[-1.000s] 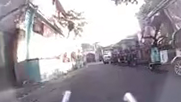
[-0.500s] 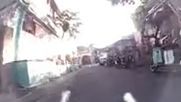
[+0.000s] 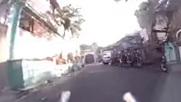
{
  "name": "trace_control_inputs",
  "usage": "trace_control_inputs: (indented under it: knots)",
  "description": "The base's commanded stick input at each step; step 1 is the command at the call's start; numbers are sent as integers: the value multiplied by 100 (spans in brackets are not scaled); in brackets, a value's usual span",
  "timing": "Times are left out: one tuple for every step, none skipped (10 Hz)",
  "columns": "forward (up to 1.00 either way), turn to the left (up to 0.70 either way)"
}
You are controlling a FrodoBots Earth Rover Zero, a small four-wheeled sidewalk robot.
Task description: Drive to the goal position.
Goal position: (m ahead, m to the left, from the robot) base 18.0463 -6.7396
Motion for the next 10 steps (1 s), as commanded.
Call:
trace_control_inputs:
  knots:
    - [85, 0]
    - [85, 0]
    - [85, 0]
    - [85, 0]
    - [85, 0]
    - [85, -9]
    - [85, -26]
    - [85, -34]
    - [85, -34]
    - [85, -34]
